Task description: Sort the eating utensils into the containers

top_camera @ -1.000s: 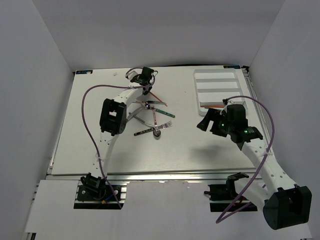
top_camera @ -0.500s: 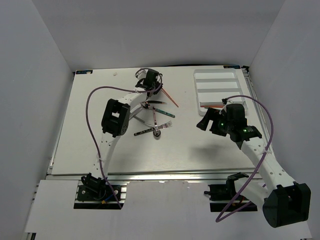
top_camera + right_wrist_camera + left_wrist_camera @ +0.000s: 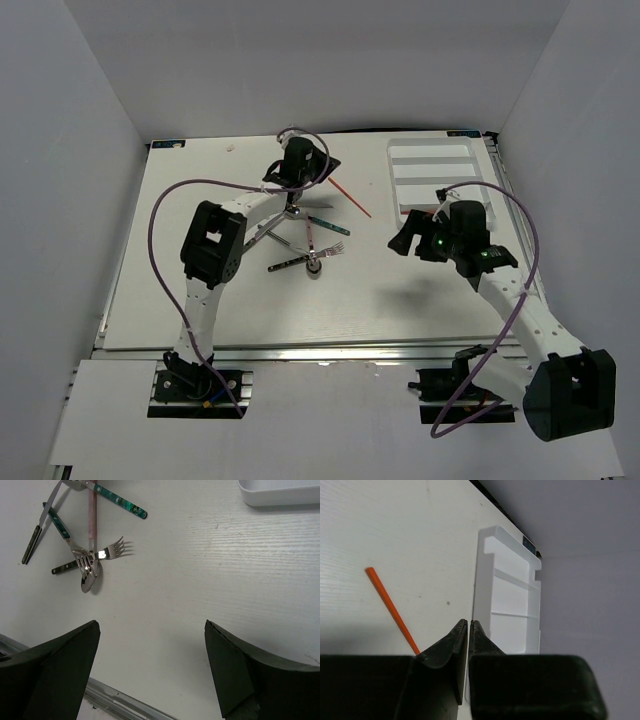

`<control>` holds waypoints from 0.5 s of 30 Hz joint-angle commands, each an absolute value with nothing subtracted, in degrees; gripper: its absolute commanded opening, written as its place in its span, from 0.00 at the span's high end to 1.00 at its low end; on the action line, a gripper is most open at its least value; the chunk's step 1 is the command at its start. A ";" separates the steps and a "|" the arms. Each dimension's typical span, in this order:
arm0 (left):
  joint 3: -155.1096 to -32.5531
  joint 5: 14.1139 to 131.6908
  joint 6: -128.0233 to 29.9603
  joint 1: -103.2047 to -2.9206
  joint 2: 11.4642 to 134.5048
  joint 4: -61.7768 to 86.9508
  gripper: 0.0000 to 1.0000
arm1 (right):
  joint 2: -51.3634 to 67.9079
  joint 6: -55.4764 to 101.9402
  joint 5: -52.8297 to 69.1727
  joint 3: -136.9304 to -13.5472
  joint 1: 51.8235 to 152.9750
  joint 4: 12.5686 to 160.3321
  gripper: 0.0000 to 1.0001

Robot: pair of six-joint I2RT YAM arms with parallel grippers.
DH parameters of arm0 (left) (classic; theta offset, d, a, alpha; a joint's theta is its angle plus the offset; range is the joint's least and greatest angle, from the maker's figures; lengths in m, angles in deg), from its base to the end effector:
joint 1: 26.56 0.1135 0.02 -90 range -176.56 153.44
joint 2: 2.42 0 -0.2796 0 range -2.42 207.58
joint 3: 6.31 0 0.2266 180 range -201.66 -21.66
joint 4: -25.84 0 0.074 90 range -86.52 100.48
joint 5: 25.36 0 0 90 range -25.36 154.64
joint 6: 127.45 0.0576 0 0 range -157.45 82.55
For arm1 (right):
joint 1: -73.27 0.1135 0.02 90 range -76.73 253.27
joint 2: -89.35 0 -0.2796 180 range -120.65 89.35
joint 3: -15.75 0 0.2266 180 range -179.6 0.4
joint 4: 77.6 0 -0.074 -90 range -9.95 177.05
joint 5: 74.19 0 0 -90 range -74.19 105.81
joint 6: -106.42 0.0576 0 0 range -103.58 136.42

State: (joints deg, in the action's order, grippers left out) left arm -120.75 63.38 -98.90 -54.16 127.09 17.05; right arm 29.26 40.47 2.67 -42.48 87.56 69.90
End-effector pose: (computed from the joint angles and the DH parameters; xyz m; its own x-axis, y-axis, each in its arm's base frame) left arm 0.4765 -0.2477 0.2171 -0.5625 -0.6969 -0.4449 -0.1020 0.5925 -0.7991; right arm 0.2046 0.0656 0.2751 -0.6715 0.2385 -0.7016 -0.1627 0.8762 0.4536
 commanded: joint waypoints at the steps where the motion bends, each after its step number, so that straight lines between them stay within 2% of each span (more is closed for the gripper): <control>1: -116.60 67.45 -96.96 -55.13 121.25 21.72 1.00 | 27.05 37.95 -0.01 -44.69 87.77 75.44 0.11; 6: -115.52 65.44 -93.45 -56.00 118.70 11.48 0.99 | 19.15 32.95 -3.17 -49.60 87.95 78.34 0.11; 8: -116.32 57.22 -89.67 -56.97 116.16 0.58 0.71 | 11.27 30.14 -2.12 -54.42 89.17 76.51 0.11; 9: -115.28 54.73 -88.61 -57.84 114.32 -2.15 0.59 | 8.35 28.82 0.75 -61.58 90.05 74.41 0.11; 10: -114.05 52.71 -86.60 -58.11 109.69 -5.39 0.42 | 5.36 25.68 3.05 -65.31 91.19 70.30 0.11; 12: -108.97 47.61 -85.10 -58.20 104.04 -7.96 0.28 | -2.73 22.23 10.75 -75.13 94.44 67.46 0.11; 13: -107.20 45.33 -82.91 -58.20 98.01 -10.93 0.02 | -5.02 20.74 12.37 -77.63 95.24 66.66 0.11; 15: -104.56 35.93 -81.14 -58.12 92.00 -16.12 0.02 | -11.00 17.39 14.22 -81.59 95.95 66.65 0.11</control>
